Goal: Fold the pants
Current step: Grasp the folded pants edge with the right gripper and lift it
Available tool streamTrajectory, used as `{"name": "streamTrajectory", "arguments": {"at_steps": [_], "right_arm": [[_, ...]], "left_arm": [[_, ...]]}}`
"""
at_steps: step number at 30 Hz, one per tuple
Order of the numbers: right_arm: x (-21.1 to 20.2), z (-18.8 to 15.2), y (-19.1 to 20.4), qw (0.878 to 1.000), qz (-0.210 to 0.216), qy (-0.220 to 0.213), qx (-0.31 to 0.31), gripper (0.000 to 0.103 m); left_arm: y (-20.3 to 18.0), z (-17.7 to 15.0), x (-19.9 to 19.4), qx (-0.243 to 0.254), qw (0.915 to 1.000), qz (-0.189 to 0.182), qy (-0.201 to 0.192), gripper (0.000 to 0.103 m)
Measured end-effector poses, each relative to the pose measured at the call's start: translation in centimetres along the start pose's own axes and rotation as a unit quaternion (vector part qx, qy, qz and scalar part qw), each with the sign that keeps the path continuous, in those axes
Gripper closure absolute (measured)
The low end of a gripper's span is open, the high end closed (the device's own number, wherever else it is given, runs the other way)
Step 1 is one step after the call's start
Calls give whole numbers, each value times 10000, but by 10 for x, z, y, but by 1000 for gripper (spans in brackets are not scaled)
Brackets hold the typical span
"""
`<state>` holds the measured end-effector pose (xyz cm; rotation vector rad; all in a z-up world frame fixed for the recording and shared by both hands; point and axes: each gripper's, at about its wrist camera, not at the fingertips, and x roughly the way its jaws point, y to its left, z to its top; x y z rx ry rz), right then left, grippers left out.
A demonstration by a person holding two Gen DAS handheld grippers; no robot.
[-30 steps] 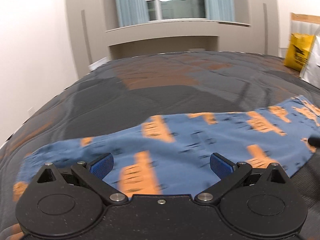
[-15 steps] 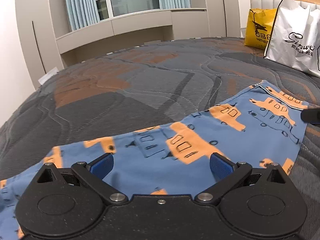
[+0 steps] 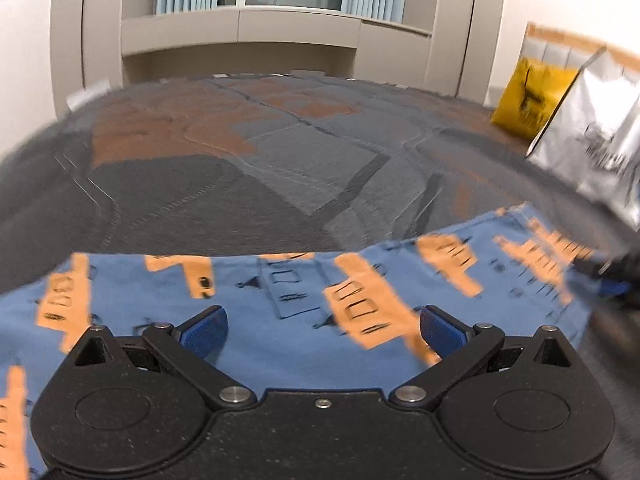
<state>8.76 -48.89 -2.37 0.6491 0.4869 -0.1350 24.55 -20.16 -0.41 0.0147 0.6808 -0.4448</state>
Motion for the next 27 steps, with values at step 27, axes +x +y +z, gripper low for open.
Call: {"name": "streamTrajectory", "arguments": {"at_steps": [27], "right_arm": [[0,-160,185,7684,-796,-449,-6334,88]], "left_arm": [[2,11,63,-1746,9399,-2916,310,15]]}}
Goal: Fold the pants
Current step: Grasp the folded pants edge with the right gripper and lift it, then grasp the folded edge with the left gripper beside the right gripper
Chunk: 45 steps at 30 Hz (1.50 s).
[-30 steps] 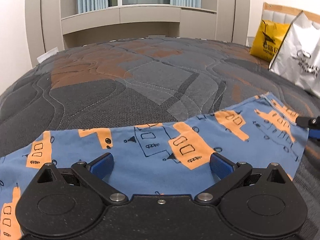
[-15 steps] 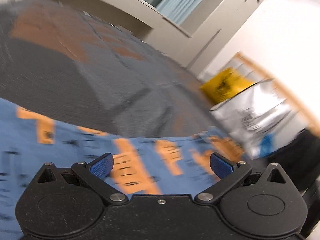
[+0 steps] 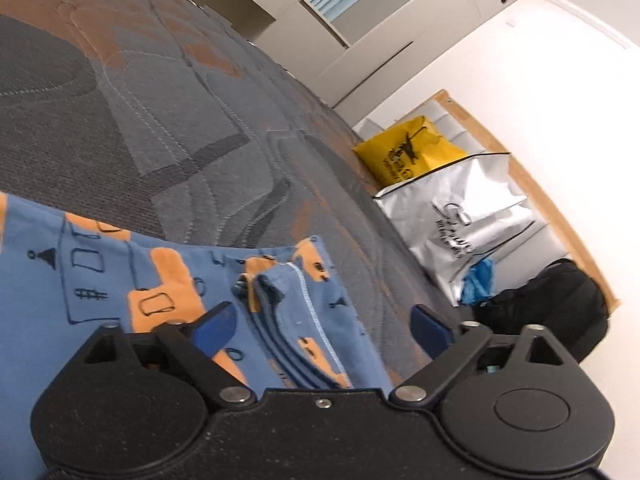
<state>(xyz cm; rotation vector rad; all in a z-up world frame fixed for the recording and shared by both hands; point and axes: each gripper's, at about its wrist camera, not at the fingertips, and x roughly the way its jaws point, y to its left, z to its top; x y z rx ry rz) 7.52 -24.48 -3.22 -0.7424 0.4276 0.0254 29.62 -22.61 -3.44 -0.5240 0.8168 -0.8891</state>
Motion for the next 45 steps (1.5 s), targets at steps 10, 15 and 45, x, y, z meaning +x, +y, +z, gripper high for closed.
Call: {"name": "streamTrajectory", "arguments": {"at_steps": [10,15,45], "right_arm": [[10,-3,8,9995,-183,-3,-258,87],[10,-3,10,9995,-198,-9,-264,87],[-13,2,-20,9913,166,-311,1271,90]], "left_arm": [[-2,-4,-3,391,9985,372,-81,31],[-1,-4,-3,345,9988,344,-89,32],[25,-6,-16,-887,9947,-492,180,70]]}}
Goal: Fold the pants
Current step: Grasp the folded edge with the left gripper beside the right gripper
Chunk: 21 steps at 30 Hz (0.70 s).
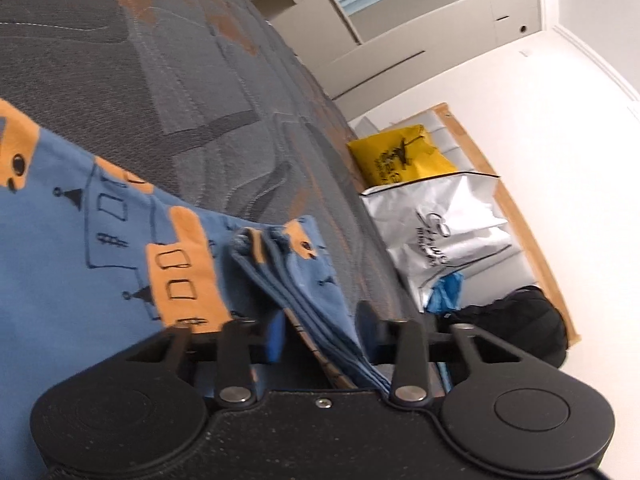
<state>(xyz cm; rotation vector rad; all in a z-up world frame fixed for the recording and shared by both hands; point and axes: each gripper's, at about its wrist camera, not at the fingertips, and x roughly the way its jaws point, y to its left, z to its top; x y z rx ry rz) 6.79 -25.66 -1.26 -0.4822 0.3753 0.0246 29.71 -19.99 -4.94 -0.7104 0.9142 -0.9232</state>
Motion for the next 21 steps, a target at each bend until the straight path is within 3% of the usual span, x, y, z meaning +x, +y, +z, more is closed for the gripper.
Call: {"name": "streamTrajectory", "arguments": {"at_steps": [2,9,16,21], "right_arm": [[1,-1,5,10000,-30,23,-81,90],[5,-2,16,9994,-93,97,-324,90],[6,1,22,9989,-158,139,-408,90],[-2,8,32,9994,-131,121,-285,90]], "left_arm": [[2,0,0,-15,10000,60,-27,78],[1,0,-4,105,9996,249,-119,89],[-4,-2,-10,145,9991,342,-183,92],[-24,-7,-29,660,9941,805,-319,93]]}}
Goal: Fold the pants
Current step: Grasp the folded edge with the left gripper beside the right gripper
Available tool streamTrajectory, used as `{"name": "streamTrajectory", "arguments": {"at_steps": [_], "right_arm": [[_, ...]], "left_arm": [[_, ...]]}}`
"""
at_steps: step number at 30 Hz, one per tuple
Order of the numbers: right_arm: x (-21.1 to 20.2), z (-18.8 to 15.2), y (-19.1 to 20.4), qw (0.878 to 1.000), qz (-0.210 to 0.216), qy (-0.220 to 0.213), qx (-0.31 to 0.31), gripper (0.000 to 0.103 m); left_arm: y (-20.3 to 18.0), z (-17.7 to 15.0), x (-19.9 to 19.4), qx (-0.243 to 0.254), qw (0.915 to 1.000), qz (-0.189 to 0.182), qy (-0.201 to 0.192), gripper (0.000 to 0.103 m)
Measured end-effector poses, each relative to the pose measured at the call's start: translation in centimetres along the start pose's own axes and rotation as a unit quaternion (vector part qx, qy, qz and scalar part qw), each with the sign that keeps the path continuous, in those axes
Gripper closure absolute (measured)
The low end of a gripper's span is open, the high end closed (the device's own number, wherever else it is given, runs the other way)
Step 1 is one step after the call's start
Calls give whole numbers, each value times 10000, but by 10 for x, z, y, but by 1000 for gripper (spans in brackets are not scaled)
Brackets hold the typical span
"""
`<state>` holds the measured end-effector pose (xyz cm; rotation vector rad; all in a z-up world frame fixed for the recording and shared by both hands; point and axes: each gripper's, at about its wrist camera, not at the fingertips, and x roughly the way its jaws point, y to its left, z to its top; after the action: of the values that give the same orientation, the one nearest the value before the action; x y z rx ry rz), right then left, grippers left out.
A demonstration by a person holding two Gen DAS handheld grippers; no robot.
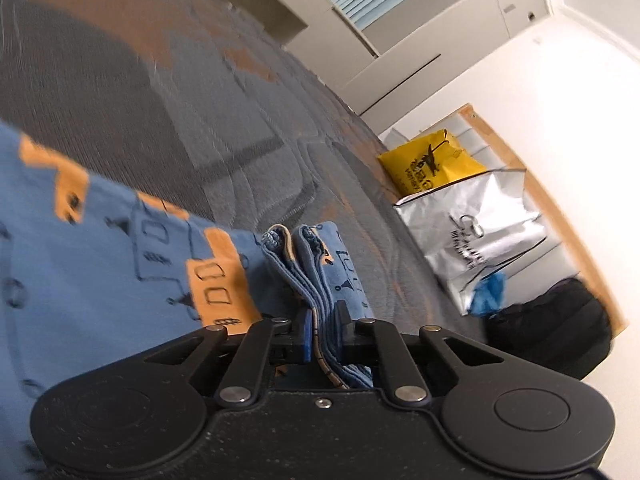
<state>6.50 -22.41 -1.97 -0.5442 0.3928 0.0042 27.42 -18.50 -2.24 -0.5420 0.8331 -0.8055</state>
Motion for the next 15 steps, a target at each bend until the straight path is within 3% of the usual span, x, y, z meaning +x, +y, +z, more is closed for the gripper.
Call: {"name": "streamTrajectory", "arguments": {"at_steps": [6,15], "right_arm": [[-16,19,20,9993,255,-271,50,90],[-27,42,58,9948,861,-545,-50,90]], "left_arm": [[-11,-3,-45,782,9947,609,-273,93],[20,-7,-112,844,9896,1069,-462,93]]}}
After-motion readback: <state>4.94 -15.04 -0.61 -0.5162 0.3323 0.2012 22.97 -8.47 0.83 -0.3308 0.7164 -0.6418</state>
